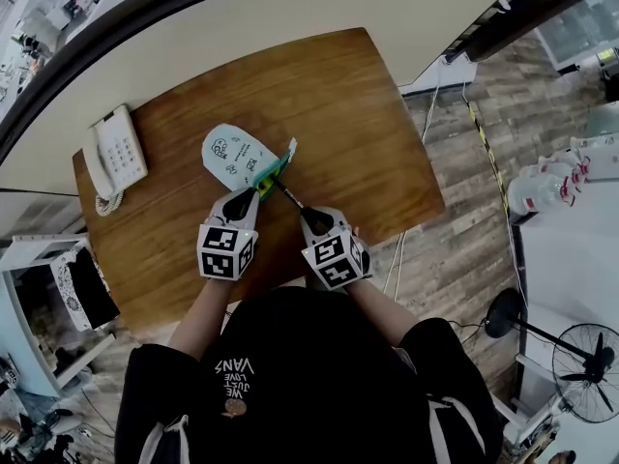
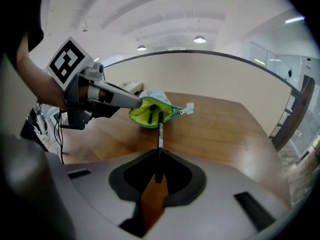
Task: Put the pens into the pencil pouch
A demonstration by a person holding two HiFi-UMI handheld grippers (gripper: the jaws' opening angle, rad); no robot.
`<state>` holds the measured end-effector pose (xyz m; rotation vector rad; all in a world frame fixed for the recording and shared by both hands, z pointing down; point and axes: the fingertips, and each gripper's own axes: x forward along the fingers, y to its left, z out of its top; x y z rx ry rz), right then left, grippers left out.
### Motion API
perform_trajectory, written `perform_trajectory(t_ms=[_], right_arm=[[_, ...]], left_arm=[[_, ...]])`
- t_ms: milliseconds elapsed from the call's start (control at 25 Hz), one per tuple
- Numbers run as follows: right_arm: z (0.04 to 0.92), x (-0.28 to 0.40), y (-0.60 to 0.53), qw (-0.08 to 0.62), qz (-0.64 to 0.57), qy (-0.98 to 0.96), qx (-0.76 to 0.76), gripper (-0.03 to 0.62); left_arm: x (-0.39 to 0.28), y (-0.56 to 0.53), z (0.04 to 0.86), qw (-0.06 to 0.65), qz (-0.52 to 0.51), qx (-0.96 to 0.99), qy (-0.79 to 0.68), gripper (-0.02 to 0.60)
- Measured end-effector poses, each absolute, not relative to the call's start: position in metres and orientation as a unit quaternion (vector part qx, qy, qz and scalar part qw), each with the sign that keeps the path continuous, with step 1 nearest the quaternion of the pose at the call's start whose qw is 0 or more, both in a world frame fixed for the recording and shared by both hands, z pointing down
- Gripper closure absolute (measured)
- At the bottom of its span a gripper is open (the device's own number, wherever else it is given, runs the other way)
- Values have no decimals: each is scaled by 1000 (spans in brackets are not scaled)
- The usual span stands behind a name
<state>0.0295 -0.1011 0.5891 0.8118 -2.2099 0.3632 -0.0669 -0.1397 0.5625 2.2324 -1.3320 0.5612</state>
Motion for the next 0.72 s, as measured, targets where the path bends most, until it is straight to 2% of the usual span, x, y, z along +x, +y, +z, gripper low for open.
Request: perform_trajectory(t_ms=[720], right_arm=[[588,-43,-166,357,123,-887,265,539]], left_arm=[[-54,-128,564,264,187,823,-467,555]])
